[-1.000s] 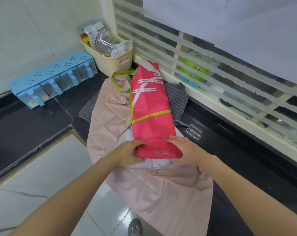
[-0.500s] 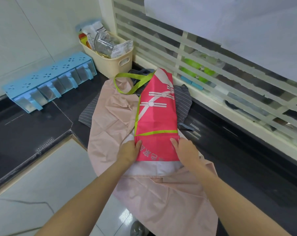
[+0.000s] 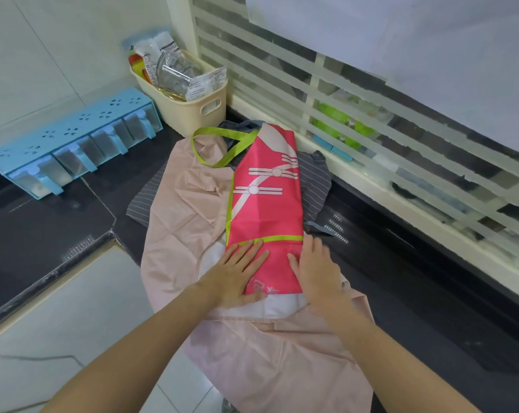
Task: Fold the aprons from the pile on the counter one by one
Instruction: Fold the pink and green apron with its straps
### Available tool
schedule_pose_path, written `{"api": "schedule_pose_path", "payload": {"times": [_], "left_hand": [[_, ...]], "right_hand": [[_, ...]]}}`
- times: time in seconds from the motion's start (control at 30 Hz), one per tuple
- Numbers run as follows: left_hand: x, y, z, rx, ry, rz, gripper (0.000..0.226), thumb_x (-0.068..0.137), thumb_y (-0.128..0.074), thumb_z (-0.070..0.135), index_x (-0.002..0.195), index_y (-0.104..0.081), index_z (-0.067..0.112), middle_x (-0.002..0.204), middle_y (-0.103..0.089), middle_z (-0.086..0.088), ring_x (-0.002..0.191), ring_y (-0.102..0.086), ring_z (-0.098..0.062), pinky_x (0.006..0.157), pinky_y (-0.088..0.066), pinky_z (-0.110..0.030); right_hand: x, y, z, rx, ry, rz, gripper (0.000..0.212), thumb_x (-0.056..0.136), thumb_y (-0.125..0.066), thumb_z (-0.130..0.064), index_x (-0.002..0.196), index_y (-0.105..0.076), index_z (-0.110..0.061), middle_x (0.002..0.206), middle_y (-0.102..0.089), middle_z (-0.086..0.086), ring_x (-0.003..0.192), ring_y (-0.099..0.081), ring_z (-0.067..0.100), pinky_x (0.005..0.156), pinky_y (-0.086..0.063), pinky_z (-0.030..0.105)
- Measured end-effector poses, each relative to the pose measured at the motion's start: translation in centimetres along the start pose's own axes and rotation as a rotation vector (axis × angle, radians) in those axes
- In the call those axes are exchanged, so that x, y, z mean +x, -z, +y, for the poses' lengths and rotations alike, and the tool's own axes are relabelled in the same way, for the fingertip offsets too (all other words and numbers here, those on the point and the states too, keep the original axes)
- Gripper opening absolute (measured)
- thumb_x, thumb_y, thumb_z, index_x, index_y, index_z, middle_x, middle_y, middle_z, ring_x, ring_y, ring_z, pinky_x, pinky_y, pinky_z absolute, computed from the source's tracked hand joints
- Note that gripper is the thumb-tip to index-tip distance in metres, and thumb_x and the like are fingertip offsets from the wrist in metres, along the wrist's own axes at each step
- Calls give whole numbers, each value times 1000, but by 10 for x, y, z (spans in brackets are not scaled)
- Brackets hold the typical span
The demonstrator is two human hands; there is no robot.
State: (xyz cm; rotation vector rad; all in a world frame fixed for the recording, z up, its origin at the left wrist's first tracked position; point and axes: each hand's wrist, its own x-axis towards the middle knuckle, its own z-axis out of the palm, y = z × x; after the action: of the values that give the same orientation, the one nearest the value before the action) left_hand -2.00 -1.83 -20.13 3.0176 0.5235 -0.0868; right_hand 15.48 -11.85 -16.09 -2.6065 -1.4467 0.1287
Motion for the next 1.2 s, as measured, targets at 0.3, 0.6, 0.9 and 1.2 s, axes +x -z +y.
{"api": "schedule_pose_path", "payload": {"times": [0.3, 0.6, 0.9, 1.2], "left_hand": [[3, 32, -15, -377, 20, -108, 95, 67, -40, 58, 149, -20, 14, 152, -22, 0, 137, -24, -10, 112, -17, -24], [-12, 69, -24, -1362, 743, -184, 28, 95, -54, 19, 71, -56, 5, 58, -64, 2, 52, -62, -5, 58, -53, -16], [12, 67, -11, -181, 52, 39, 58, 77, -46, 48, 127, -53, 19, 128, -56, -12, 113, -57, -31, 88, -51, -40], [39, 64, -1, -24, 3, -355, 62, 97, -34, 46, 150, -3, 35, 159, -6, -1, 142, -16, -26, 114, -20, -40]], "right_hand": [[2, -13, 38, 49, 646, -246, 75, 69, -44, -47, 127, -55, 0, 130, -55, 17, 121, -54, 31, 101, -44, 42], [18, 27, 25, 949, -176, -623, 28, 88, -66, -26, 111, -64, -12, 103, -69, 5, 90, -65, 17, 79, -53, 25], [4, 3, 7, 459, -271, -376, 56, 83, -65, -48, 121, -51, -10, 114, -61, 8, 109, -57, 30, 86, -46, 34], [11, 15, 1, 220, 306, 92, 36, 72, -76, -9, 105, -62, -8, 121, -57, 15, 106, -58, 32, 78, -54, 43]]}}
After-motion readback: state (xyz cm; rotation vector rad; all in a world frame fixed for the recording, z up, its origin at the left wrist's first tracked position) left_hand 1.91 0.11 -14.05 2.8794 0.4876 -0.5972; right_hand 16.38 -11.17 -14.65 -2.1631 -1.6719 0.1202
